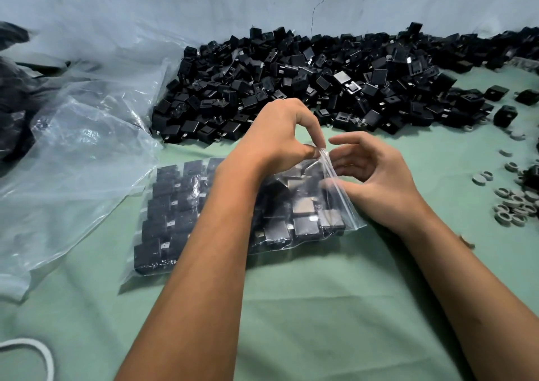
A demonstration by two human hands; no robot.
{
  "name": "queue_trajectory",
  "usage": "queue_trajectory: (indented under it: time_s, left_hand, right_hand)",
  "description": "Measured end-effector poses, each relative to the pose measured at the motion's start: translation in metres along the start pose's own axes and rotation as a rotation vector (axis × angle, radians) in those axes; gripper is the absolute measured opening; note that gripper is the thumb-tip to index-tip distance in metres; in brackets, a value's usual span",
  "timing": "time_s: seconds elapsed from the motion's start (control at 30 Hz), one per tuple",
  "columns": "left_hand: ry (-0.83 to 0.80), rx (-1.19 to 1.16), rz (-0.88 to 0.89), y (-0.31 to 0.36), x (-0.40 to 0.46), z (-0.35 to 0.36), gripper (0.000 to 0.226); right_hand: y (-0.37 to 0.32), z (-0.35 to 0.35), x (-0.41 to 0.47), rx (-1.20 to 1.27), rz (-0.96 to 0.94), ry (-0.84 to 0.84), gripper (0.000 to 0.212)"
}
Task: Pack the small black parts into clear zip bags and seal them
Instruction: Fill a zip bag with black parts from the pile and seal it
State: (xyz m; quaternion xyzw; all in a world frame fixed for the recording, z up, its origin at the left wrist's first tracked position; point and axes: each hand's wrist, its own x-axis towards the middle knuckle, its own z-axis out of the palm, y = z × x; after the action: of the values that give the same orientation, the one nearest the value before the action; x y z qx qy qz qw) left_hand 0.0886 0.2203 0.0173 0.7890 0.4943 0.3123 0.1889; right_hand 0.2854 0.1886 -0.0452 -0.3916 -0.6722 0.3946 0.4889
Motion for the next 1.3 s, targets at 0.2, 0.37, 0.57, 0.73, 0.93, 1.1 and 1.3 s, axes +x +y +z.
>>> queue_trajectory:
  time_s: [0.2, 0.37, 0.57, 0.73, 0.93, 1.1, 1.3]
  left_hand:
    - [0.011, -0.033, -0.011, 0.000, -0.001, -0.004, 0.018]
    - [0.006, -0.042, -0.028, 0.002, -0.001, -0.004, 0.018]
    - [0.009, -0.069, -0.038, 0.000, -0.003, -0.006, 0.019]
    - [0.011, -0.067, -0.035, 0.000, -0.002, -0.007, 0.020]
    - [0.002, -0.073, -0.042, -0.003, -0.003, -0.008, 0.017]
    - [-0.008, -0.091, -0.053, -0.003, -0.004, -0.007, 0.017]
    - [-0.008, -0.111, -0.056, -0.006, -0.004, -0.007, 0.019]
  right_hand:
    - [-0.005, 0.008, 0.001, 0.038, 0.004, 0.171, 0.033]
    - [-0.017, 0.021, -0.005, 0.213, 0.052, 0.042, 0.036]
    - [-0.020, 0.017, -0.003, 0.226, 0.131, 0.113, 0.036]
    - [-0.021, 0.030, -0.004, 0.376, 0.146, -0.076, 0.031]
    - [-0.010, 0.011, 0.009, 0.012, 0.128, 0.293, 0.014]
    - [0.019, -0.013, 0.058, -0.918, 0.268, 0.501, 0.064]
    - [0.030, -0.022, 0.122, -0.814, 0.515, 0.258, 0.111]
